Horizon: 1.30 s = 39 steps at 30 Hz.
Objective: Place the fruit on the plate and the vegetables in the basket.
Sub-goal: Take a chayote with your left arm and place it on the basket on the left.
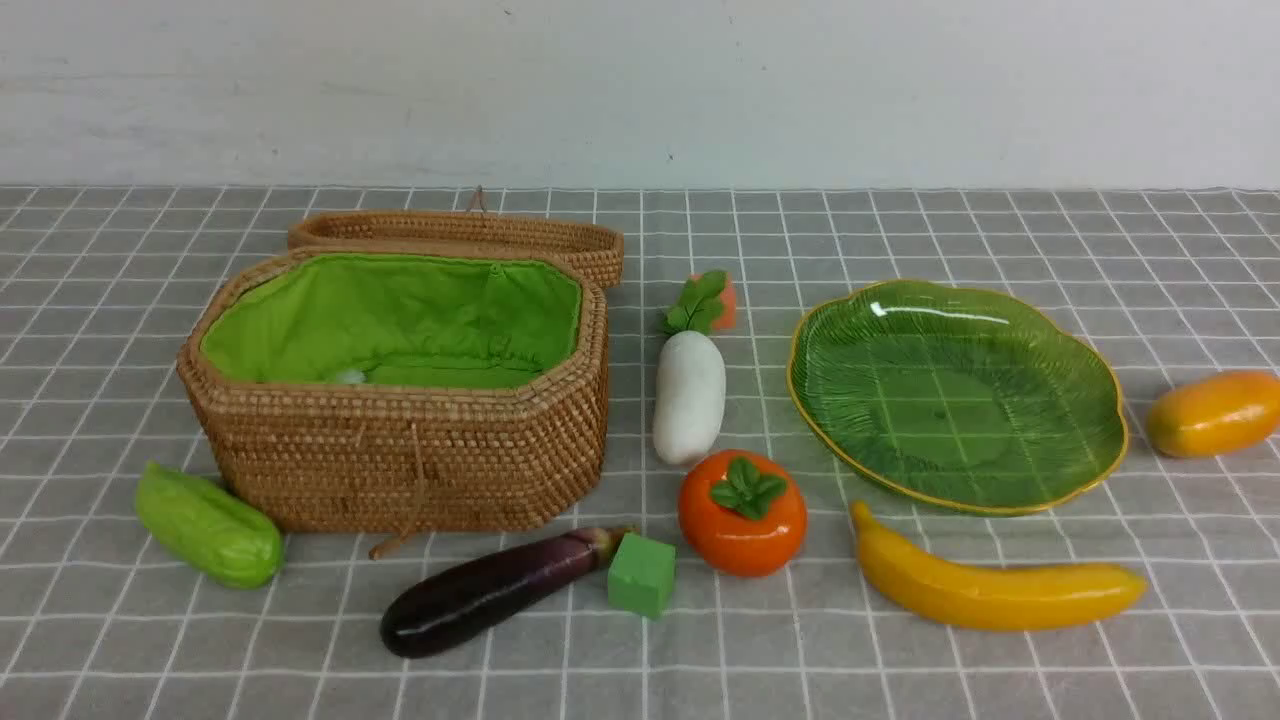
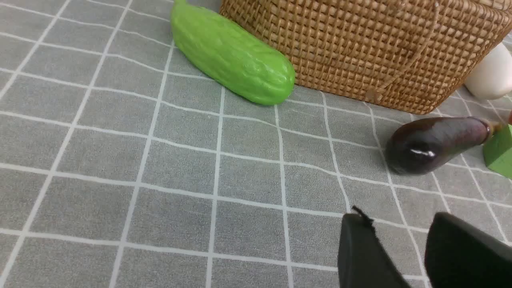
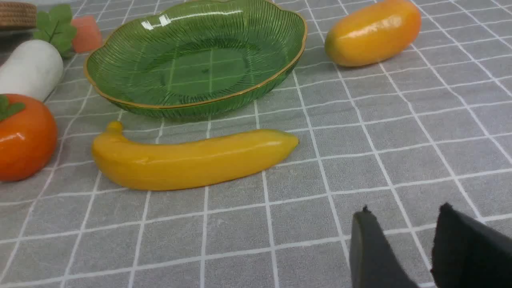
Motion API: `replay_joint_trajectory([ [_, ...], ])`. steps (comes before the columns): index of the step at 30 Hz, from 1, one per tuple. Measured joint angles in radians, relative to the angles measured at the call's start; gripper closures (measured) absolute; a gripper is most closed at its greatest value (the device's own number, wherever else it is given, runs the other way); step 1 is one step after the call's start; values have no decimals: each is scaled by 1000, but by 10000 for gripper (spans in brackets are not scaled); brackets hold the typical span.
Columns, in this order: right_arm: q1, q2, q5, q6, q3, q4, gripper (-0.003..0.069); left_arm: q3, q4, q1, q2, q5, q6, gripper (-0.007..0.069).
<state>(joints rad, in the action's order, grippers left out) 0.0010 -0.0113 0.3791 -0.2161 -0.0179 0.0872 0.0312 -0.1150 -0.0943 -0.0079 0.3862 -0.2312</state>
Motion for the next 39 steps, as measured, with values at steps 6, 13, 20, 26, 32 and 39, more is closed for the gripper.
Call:
replay_joint_trajectory([
  [6,0,0,0,0,0,0,418,0,0,0,0,0,0,386],
  [13,0,0,0,0,0,0,418,0,0,0,0,0,0,386],
  [20,0,0,0,0,0,0,418,0,0,0,0,0,0,386],
  [26,0,0,0,0,0,0,418,0,-147,0,0,-121,-93,386],
  [32,0,0,0,0,0,0,418,0,-378,0,0,-264,-202,386],
  [39,0,0,-18,8,-2,40,418,-126,-406,0,60,-177,-180,572],
])
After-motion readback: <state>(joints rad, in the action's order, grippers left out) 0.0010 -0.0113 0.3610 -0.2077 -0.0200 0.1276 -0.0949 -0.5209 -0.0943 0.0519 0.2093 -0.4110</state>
